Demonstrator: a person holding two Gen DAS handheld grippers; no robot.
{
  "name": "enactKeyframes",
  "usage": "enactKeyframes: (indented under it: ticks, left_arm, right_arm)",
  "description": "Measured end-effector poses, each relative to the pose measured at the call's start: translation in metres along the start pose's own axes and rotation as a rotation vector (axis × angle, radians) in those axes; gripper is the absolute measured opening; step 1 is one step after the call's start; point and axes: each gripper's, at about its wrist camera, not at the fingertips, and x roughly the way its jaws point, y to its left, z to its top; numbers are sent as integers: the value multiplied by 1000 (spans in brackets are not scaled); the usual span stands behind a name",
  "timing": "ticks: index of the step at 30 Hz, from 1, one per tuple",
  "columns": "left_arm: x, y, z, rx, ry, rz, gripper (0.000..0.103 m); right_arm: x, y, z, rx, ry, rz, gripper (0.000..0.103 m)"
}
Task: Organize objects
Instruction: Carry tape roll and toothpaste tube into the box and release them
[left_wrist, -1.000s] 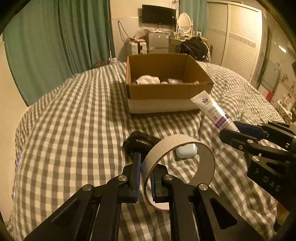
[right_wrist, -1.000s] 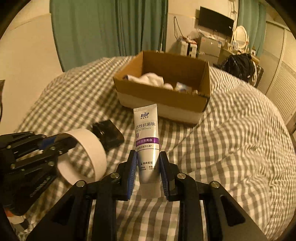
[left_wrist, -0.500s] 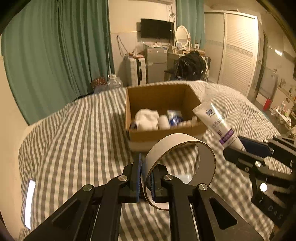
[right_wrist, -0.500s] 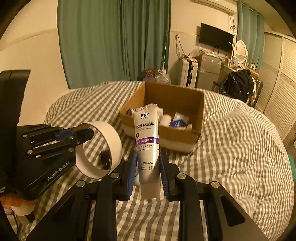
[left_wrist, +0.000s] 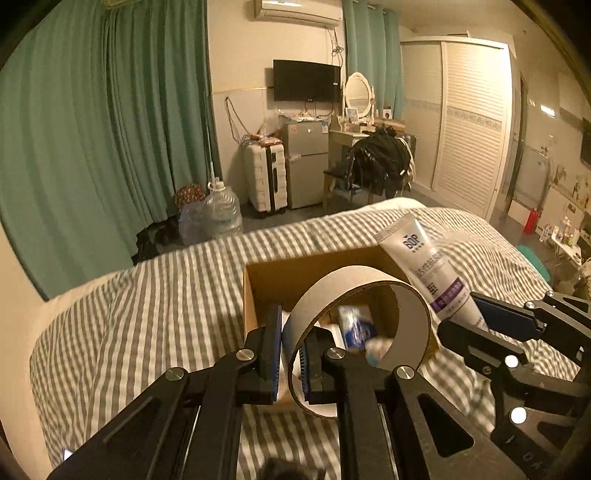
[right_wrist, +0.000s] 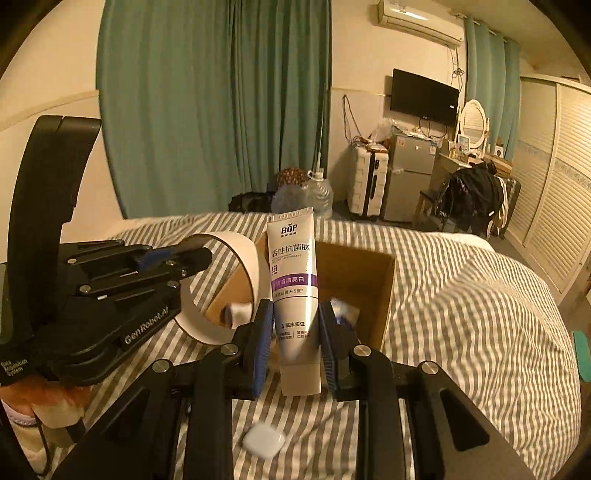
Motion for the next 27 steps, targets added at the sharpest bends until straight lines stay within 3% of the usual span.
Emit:
enactKeyframes:
  ticks: [5, 13, 18, 27]
  left_arm:
    - [37, 4, 20, 11, -4, -2, 9]
    - [107, 4, 29, 33, 57, 4, 9]
    - [148, -1, 29, 59, 110, 0, 9]
    - [183, -5, -10, 56, 217, -22, 9]
  right_arm:
    - [34, -16, 28, 1, -7, -12, 24]
    - [95, -36, 53, 14, 15, -25, 24]
    - [134, -50, 43, 50, 65, -34, 24]
    - [178, -68, 5, 127, 175, -44, 24]
